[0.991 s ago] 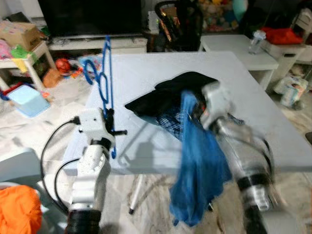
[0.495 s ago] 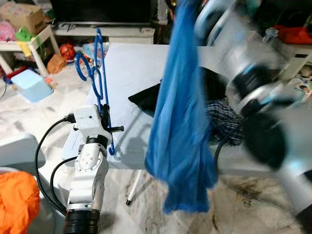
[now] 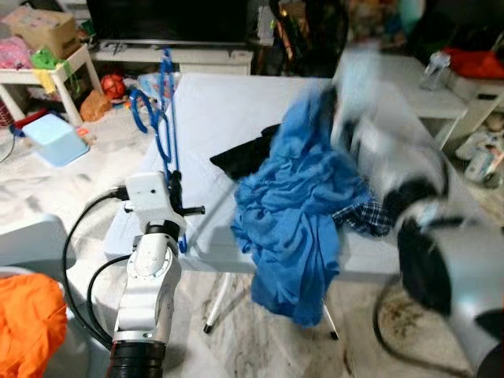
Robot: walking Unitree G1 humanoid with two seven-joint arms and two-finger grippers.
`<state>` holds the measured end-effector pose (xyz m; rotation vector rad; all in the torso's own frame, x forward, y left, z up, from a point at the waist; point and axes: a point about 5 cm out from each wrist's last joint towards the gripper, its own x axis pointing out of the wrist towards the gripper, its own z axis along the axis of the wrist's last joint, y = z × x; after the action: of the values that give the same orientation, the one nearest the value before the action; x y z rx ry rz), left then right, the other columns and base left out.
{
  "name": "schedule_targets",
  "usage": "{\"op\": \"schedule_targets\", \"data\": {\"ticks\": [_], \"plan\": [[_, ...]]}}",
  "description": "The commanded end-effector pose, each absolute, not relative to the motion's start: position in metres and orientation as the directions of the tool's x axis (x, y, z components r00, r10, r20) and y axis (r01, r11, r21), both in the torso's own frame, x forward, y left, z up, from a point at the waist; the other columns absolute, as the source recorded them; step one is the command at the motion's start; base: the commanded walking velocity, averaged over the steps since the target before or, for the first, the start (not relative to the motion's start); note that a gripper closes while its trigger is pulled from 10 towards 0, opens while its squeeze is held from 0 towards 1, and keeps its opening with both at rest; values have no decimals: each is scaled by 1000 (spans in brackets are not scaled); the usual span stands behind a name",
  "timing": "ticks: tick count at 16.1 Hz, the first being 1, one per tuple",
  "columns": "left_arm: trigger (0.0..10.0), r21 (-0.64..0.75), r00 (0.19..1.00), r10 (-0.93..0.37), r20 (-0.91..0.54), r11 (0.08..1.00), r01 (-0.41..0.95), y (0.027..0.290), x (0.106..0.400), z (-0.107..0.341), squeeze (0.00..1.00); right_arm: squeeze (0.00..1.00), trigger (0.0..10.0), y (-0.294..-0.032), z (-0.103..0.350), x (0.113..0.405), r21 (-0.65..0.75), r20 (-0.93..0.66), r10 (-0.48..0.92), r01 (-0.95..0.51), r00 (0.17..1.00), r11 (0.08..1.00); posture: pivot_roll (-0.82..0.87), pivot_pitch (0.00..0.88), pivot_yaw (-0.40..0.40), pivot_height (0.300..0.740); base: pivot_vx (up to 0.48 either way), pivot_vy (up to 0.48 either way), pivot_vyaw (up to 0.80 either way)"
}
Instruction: Hang hanger
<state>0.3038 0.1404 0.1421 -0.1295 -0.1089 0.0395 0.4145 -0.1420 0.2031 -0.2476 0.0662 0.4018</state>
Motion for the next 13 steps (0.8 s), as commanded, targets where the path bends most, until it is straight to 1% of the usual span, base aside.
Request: {"op": "schedule_targets", "data": {"ticks": [1, 3, 4, 5, 6, 8, 9, 10, 11, 12, 13], "plan": [[10000, -125, 992, 30, 121, 992, -15, 138, 305, 146, 0, 1000, 10000, -143, 202, 412, -284, -150, 435, -460, 888, 841, -77, 0, -41, 740, 0, 0, 0], [10000, -129, 993, 14, 116, 992, 1, 135, 305, 144, 0, 1000, 10000, -154, 183, 404, -347, -238, 497, -551, 835, 759, -82, 0, -35, 740, 0, 0, 0], [10000, -131, 994, 9, 113, 991, 6, 133, 304, 144, 0, 1000, 10000, -161, 181, 402, -349, -253, 500, -560, 828, 751, -87, 0, -31, 740, 0, 0, 0], [10000, -134, 994, 4, 110, 991, 11, 132, 304, 143, 0, 1000, 10000, -166, 181, 401, -324, -257, 510, -570, 821, 755, -89, 0, -29, 740, 0, 0, 0], [10000, -137, 994, -5, 107, 990, 19, 131, 303, 142, 0, 1000, 10000, -170, 179, 397, -279, -246, 552, -604, 796, 747, -98, 0, -28, 740, 0, 0, 0], [10000, -133, 997, -17, 81, 991, 28, 129, 302, 137, 0, 1000, 10000, -167, 172, 388, -159, -183, 662, -686, 727, 710, -106, 0, -27, 740, 0, 0, 0], [10000, -142, 997, -13, 74, 990, 23, 129, 302, 134, 0, 1000, 10000, -165, 160, 380, -116, -185, 687, -710, 703, 695, -108, 0, -24, 740, 0, 0, 0], [10000, -147, 997, -22, 76, 989, 33, 127, 303, 135, 0, 1000, 10000, -163, 142, 365, -108, -189, 719, -742, 669, 662, -110, 0, -15, 740, 0, 0, 0], [10000, -147, 997, -26, 78, 988, 38, 126, 303, 136, 0, 1000, 10000, -163, 138, 360, -107, -185, 730, -752, 658, 650, -111, 0, -14, 740, 0, 0, 0], [10000, -143, 996, -38, 77, 989, 49, 125, 304, 136, 0, 1000, 10000, -161, 136, 346, -78, -119, 774, -783, 622, 617, -114, 0, -10, 740, 0, 0, 0], [10000, -138, 996, -45, 74, 989, 55, 125, 305, 136, 0, 1000, 10000, -164, 135, 342, -59, -104, 772, -779, 627, 624, -115, 0, -9, 740, 0, 0, 0]]}}
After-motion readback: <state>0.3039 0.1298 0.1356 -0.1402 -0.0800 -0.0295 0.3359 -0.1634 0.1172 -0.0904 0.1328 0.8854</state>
